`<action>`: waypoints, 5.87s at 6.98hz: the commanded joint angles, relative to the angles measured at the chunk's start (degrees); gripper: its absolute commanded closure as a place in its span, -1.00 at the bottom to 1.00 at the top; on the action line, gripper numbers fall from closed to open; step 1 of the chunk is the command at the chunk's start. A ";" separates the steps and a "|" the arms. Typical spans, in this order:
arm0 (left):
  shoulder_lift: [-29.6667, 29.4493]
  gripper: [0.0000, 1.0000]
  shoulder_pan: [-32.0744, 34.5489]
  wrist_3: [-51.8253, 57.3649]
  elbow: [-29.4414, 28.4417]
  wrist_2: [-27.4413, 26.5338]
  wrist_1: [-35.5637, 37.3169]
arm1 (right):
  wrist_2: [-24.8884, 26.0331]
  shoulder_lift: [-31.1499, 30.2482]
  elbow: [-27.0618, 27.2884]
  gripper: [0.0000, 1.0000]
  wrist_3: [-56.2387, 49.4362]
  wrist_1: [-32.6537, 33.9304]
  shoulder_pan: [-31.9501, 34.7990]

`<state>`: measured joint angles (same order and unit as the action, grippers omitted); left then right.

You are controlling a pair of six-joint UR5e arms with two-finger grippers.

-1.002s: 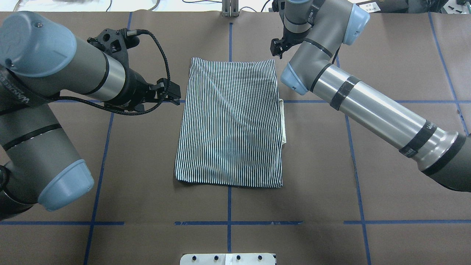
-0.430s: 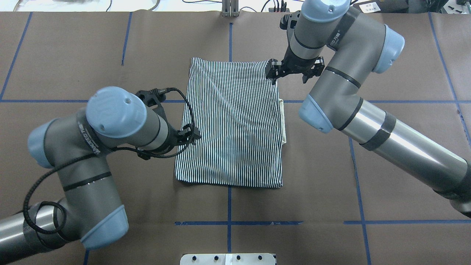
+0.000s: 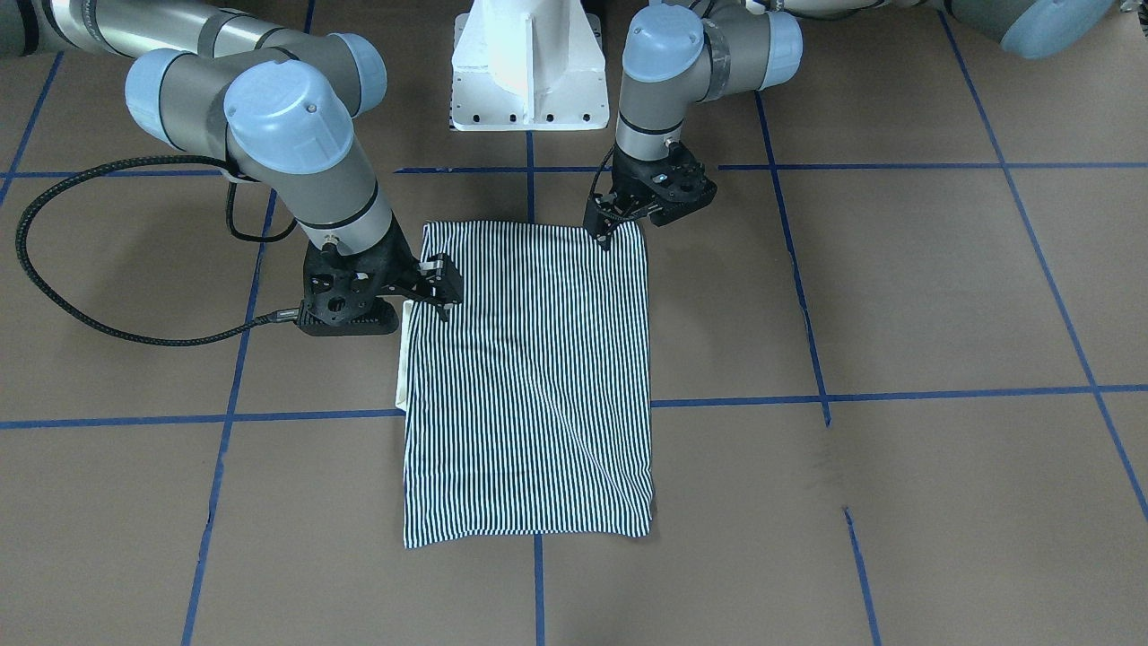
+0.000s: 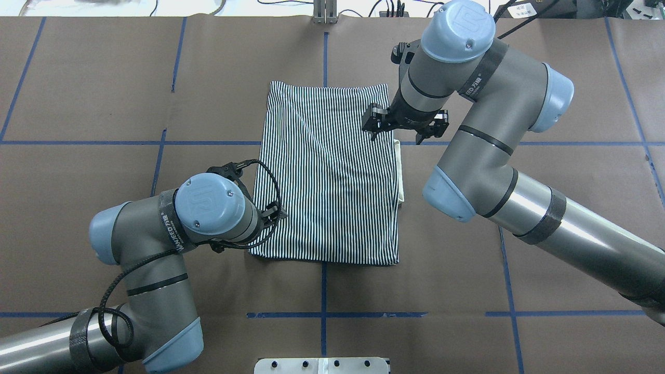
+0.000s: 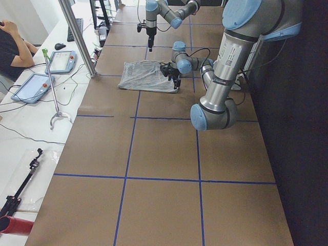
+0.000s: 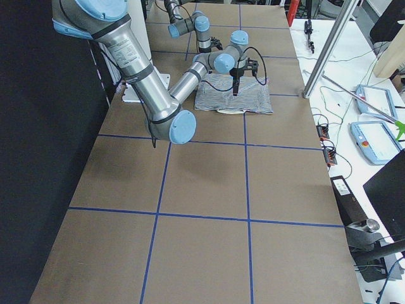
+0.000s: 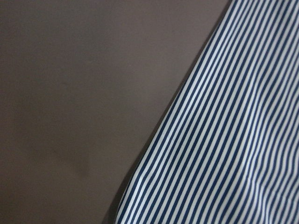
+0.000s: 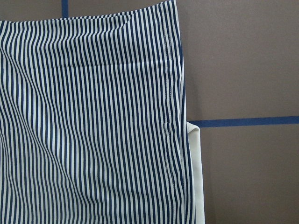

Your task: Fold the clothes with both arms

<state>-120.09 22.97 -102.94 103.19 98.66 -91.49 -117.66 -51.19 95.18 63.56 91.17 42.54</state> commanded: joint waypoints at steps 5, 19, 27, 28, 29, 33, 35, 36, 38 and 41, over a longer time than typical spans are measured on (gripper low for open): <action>-0.23 -0.67 -1.87 -2.35 -3.08 -1.36 -0.09 | -0.02 -0.32 0.18 -1.00 0.34 -0.12 -0.27; 2.32 1.00 -2.84 9.07 4.56 -1.01 -0.26 | 11.27 -5.86 11.78 -1.00 49.91 -0.12 -19.21; 1.53 1.00 -3.10 8.72 4.91 -1.01 -0.53 | 17.21 -3.66 1.51 -1.00 60.37 0.41 -23.12; 1.53 1.00 -3.10 8.72 4.91 -1.01 -0.53 | 17.21 -3.66 1.15 -1.00 60.37 0.41 -23.12; 1.53 1.00 -3.10 8.72 4.91 -1.01 -0.53 | 17.12 -3.66 1.14 -1.00 60.28 0.50 -23.12; 1.53 1.00 -3.10 8.72 5.35 -1.01 -0.53 | 16.77 -3.31 1.23 0.06 60.28 3.12 -23.29; 1.53 1.00 -3.10 8.72 5.35 -1.01 -0.44 | 16.68 -3.13 1.23 1.00 60.02 3.40 -23.29; 1.53 1.00 -3.10 8.72 5.35 -1.01 -0.44 | 16.68 -3.04 1.23 1.00 59.93 3.40 -23.29; 1.53 1.00 -3.10 8.72 5.44 -1.01 -0.44 | 16.68 -2.52 1.41 1.00 59.93 3.31 -23.29; 1.35 1.00 -3.10 8.72 5.36 -1.01 -0.44 | 17.12 -1.90 1.85 1.00 60.10 3.22 -23.29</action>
<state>-118.70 19.86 -94.22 108.62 97.65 -91.93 -100.63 -53.23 96.97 123.64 94.42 19.25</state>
